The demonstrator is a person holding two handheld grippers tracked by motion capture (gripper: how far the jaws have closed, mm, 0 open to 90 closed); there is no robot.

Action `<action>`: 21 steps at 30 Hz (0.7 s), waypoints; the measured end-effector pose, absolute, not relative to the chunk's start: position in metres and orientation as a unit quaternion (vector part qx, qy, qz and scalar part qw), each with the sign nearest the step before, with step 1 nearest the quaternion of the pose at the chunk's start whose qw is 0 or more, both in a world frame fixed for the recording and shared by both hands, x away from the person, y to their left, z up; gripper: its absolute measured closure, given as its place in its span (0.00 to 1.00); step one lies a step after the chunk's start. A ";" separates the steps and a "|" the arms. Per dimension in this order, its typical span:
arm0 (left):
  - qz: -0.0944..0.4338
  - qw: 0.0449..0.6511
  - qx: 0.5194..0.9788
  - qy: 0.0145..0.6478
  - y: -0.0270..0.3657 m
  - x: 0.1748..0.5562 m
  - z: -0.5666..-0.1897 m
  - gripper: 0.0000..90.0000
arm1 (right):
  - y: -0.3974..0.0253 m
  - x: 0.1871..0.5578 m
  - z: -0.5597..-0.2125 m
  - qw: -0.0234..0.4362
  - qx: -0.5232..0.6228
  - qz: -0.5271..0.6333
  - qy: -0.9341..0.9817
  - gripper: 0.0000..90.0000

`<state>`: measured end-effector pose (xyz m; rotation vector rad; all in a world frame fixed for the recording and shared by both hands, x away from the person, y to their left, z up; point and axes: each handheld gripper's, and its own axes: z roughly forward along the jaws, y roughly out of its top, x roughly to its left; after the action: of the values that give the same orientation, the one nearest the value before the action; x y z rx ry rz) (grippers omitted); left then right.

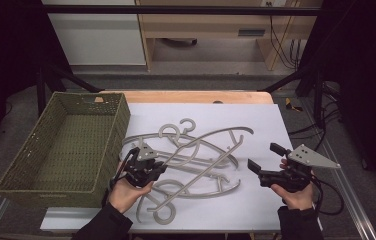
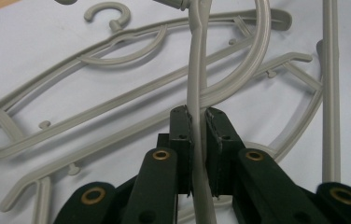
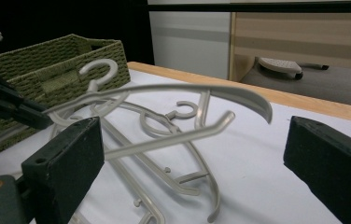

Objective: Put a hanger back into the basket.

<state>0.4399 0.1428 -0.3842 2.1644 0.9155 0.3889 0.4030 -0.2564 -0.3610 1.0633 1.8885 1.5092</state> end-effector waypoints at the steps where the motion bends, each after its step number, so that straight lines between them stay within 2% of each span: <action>1: 0.157 0.375 0.841 0.357 0.145 0.439 -0.382 0.91 | -0.257 0.403 -0.361 0.247 0.391 0.555 0.691 0.06; 21: 0.198 0.416 0.811 0.360 0.193 0.430 -0.329 0.91 | -0.258 0.406 -0.365 0.249 0.397 0.546 0.695 0.05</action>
<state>0.4303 0.1927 -0.3294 2.0371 0.9053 0.4973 0.4059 -0.2582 -0.3654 1.0809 1.8937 1.4869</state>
